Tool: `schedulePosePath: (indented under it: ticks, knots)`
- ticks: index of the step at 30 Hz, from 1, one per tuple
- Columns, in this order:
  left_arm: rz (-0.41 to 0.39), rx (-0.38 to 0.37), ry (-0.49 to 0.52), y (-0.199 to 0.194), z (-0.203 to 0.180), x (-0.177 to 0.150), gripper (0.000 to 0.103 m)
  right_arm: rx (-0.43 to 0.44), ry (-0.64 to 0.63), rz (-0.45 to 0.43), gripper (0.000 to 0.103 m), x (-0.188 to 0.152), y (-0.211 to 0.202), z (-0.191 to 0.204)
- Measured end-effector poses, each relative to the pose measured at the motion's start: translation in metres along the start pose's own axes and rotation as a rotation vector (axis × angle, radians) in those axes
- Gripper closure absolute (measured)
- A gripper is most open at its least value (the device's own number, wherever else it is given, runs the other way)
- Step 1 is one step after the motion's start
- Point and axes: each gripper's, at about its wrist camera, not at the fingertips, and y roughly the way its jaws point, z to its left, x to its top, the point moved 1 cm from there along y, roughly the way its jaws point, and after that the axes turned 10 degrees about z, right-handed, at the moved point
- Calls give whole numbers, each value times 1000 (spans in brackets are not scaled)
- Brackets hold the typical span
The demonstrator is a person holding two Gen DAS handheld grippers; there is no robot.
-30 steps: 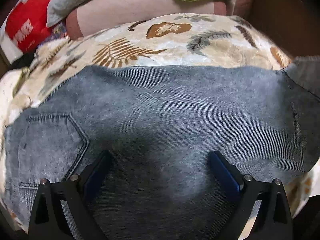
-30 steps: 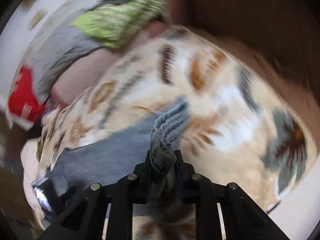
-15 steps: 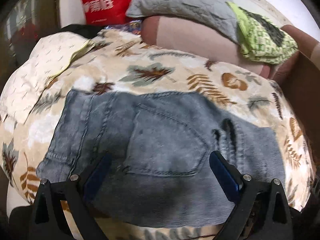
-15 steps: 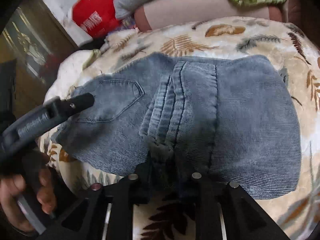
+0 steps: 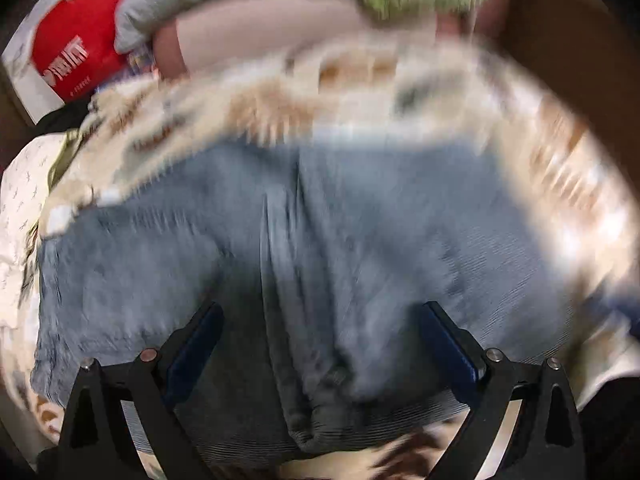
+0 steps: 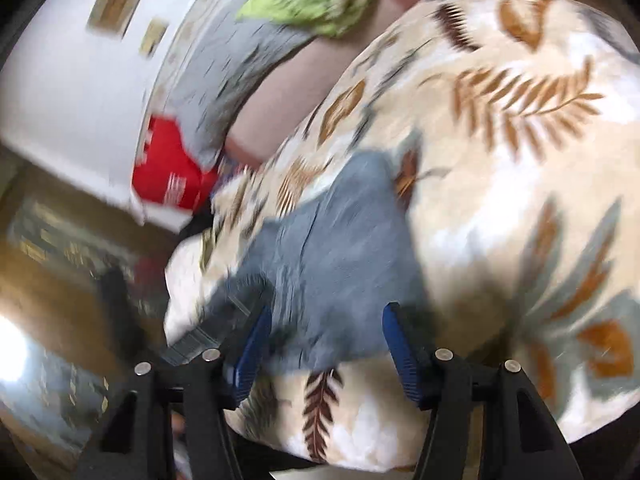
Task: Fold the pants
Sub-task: 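Release the folded leg with the right tool while the left tool presses it flat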
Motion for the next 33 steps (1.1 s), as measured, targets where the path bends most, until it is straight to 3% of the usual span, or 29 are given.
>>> schedulePosePath:
  ticks: [2,6,7,9,12,14,16,18,20,23,24,25,26,29,31,33]
  knots:
    - [-46,-30,-29,2,6,-7,3,45,22,29,41,19,-1,1]
    - [-36,-26,-37,-4,6,-6,5,182,52,141,41,49,32,6]
    - [-43,-26,-44,-9,7,-6,5,171,85,189,40,51,51,-1]
    - [-112,-57,-71,-31,13,-4,5,33,132,321,41,47,93,-16]
    - [-210,-90,-68,-59,12,3,5,81,116,291,43,52,83,-12]
    - [-204,-130,-47,-57,2,12,5,67,66,220,43,65,65,0]
    - [-164,-104,-5,-42,-10,16,5,36,24,192,43,80,56,7]
    - [-75,-58,15,-13,-18,18,5,-58,-7,184,43,95,58,8]
    - [-17,-76,-7,6,-15,14,3,-197,-66,188,43,110,72,9]
    - [-40,-99,-17,9,-11,11,2,-239,-114,223,43,127,102,6]
    - [-37,-102,-21,10,-11,11,2,-278,-140,248,47,130,114,8]
    - [-36,-105,-23,10,-11,11,2,-309,-143,259,72,132,125,7]
    - [-41,-103,-20,10,-11,10,2,-322,-128,260,81,134,131,4]
    - [-64,-97,-17,9,-12,5,1,-347,-97,220,83,135,134,0]
    - [-63,-97,-18,9,-12,6,1,-376,-142,201,82,131,135,9]
    - [-59,-107,-18,7,-11,6,1,-338,-137,182,80,127,120,13]
